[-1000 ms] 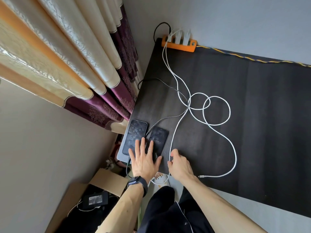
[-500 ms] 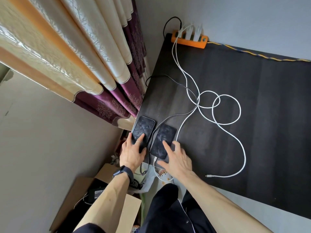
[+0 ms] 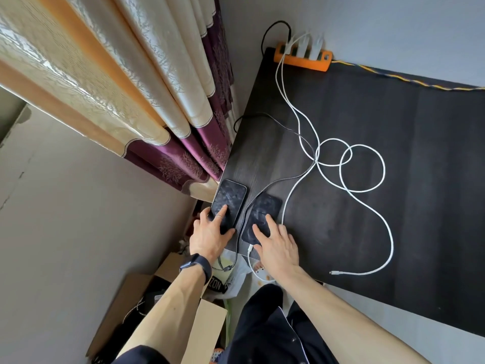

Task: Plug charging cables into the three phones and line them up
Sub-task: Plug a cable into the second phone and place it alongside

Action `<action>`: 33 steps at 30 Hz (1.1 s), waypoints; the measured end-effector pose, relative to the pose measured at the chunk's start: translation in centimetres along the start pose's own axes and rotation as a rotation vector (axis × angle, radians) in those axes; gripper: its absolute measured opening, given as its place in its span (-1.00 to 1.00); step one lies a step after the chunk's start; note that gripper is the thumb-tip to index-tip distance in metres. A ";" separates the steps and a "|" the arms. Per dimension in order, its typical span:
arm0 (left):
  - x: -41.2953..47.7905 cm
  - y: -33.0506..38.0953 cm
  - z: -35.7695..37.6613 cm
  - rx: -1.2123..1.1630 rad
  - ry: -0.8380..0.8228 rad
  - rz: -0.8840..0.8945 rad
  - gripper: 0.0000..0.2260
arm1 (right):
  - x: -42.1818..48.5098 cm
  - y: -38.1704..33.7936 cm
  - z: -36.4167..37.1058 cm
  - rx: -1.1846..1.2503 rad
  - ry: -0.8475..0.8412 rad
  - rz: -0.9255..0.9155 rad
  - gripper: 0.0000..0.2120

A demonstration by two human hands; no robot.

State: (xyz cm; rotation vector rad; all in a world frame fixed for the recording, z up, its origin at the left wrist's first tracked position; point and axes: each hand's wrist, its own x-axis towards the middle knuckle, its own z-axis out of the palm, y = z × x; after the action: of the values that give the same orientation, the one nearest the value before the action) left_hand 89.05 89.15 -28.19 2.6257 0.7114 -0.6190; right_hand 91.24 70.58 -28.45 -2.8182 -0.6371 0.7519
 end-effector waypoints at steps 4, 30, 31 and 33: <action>-0.4 1.1 0.4 0.038 0.015 -0.023 -0.35 | -0.5 0.8 1.0 -0.089 0.027 -0.041 -0.43; -1.4 1.9 1.2 -0.090 0.006 -0.014 -0.34 | -2.6 3.7 -2.0 0.194 0.115 -0.063 -0.55; -1.6 2.2 1.3 -0.072 0.021 -0.001 -0.36 | -3.2 4.3 -2.4 0.215 0.139 -0.048 -0.55; -1.9 3.5 1.4 -0.066 0.057 0.048 -0.43 | -4.4 5.7 -3.1 0.258 0.180 -0.005 -0.55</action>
State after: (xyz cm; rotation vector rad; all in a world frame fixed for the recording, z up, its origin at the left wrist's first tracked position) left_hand 89.00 84.93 -27.68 2.6004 0.6713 -0.5005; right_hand 91.41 63.37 -25.31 -2.6071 -0.4797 0.5277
